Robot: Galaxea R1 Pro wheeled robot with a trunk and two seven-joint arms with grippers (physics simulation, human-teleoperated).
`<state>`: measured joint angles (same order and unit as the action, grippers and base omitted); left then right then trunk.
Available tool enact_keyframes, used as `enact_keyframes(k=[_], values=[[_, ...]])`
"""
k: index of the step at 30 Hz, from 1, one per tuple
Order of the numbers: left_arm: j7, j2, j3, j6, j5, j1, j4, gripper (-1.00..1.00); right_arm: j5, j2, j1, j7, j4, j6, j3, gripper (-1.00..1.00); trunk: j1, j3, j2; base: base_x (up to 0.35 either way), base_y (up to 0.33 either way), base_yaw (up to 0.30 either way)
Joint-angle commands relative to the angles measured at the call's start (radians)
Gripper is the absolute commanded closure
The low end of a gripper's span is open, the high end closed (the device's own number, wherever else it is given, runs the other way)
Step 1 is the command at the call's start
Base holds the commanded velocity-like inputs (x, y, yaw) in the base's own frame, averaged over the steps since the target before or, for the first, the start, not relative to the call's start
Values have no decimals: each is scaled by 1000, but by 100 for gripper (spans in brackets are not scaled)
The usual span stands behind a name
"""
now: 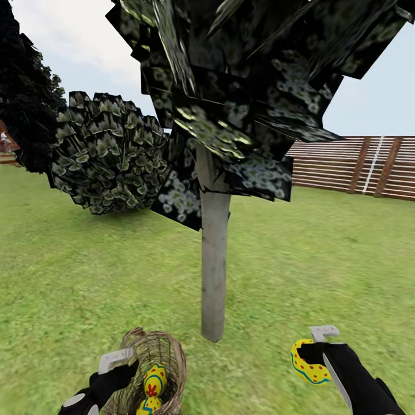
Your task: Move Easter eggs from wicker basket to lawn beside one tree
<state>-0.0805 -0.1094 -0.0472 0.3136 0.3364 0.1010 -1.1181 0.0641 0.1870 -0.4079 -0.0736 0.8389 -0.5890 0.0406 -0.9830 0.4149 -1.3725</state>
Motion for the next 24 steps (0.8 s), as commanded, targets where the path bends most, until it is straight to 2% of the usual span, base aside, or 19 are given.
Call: enact_keyframes(k=[1,24], values=[[-8,-1,-3,5,10,1,-2,-100,7,1,0,-8,2,-5,2,100,0,1,-1,0,-299,289],[-8,4,-3,10,13,1,8,-100,8,1,0,-8,3,-5,3,100,0,1,-1,0,-299,289]])
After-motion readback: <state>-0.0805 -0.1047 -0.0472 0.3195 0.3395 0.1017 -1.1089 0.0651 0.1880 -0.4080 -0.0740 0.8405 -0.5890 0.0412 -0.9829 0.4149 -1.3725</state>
